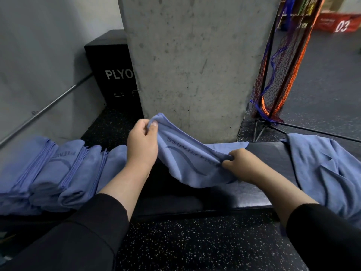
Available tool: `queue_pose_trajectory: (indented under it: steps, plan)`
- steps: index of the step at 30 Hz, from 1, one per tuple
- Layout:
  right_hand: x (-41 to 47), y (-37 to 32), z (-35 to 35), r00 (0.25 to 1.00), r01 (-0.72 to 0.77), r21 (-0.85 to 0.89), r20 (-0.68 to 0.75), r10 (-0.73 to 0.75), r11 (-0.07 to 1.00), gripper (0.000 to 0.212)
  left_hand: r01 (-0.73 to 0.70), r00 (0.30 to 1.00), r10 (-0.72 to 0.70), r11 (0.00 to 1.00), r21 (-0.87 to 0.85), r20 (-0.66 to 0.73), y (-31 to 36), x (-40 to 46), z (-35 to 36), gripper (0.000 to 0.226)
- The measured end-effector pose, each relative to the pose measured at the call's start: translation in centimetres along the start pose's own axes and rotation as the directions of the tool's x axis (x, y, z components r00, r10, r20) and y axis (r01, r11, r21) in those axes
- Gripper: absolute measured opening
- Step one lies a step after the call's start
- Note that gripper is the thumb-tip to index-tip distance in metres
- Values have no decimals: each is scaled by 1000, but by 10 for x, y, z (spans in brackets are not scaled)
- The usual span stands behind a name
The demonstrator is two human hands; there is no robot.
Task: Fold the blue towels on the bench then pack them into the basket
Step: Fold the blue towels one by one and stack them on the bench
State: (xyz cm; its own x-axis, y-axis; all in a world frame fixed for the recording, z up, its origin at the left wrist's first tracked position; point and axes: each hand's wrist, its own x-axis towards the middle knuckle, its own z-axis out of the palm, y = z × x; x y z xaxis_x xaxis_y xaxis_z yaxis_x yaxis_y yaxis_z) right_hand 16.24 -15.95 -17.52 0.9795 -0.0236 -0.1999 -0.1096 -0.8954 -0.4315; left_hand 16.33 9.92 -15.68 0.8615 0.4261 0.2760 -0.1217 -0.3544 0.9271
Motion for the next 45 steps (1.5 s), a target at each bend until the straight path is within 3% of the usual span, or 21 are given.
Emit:
queue_pose_trajectory:
  steps: [2, 4, 5, 6, 8, 10, 13, 15, 17, 20, 24, 27, 30, 32, 35, 38, 42, 45]
  plan:
    - [2, 5, -8, 999, -40, 24, -35, 41, 999, 26, -8, 999, 10, 997, 75, -34, -7, 4, -3, 25]
    - [4, 5, -17, 994, -28, 227, -100, 52, 973, 24, -24, 997, 36, 987, 161, -74, -12, 10, -6, 26]
    - [7, 3, -20, 991, -21, 420, -113, 75, 907, 22, -27, 995, 45, 978, 207, -85, -14, 14, -7, 26]
    - [9, -1, -24, 990, -27, 644, -88, 109, 765, 20, -23, 996, 45, 965, 260, -81, -16, 19, -8, 28]
    - [18, -11, -34, 991, -12, 873, -55, 123, 487, 13, -6, 999, 22, 937, 350, -41, -16, 30, -8, 35]
    - [39, -16, -46, 976, 111, 810, -198, 90, 576, 7, 54, 998, -54, 938, 343, -9, -10, 41, -6, 37]
    - [59, -31, -77, 900, 256, 542, -436, 8, 801, 15, 255, 964, -252, 967, -23, 91, 15, 60, 0, 24]
    - [62, -43, -101, 838, 353, 449, -541, -64, 820, 16, 311, 942, -274, 930, -198, 191, 34, 74, 3, 17]
    - [59, -52, -121, 771, 434, 413, -629, -93, 801, 17, 247, 960, -199, 933, -261, 195, 50, 86, 3, 15]
    - [50, -51, -126, 706, 498, 364, -697, -125, 787, 19, 122, 988, -92, 957, -262, 126, 61, 88, -3, 12]
    - [22, -25, -100, 689, 525, 372, -714, -126, 765, 17, 46, 995, -28, 981, -188, 96, 53, 63, -14, 12]
    - [0, 7, -66, 665, 488, 282, -733, -143, 826, 17, -33, 997, 33, 999, -4, 70, 27, 31, -21, 15]
    - [-19, 41, -26, 720, 448, 178, -652, -236, 876, 13, -189, 982, 175, 942, 278, 77, -1, -2, -29, 20]
    - [-36, 57, -9, 847, 389, 205, -463, -261, 898, 10, -288, 948, 208, 882, 374, 240, -12, -22, -34, 21]
    - [-55, 72, 4, 945, 309, 150, -162, -285, 939, 24, -325, 845, 55, 842, 430, 531, -20, -45, -43, 25]
    - [-65, 79, 7, 966, 257, 75, 1, -257, 964, 29, -365, 716, -122, 775, 517, 688, -28, -60, -53, 31]
    - [-75, 85, 8, 972, 219, 2, 83, -218, 976, 35, -441, 645, -230, 667, 600, 729, -36, -68, -65, 34]
    - [-77, 84, -1, 972, 228, 11, 61, -228, 974, 38, -375, 581, -308, 720, 584, 753, -39, -69, -72, 32]
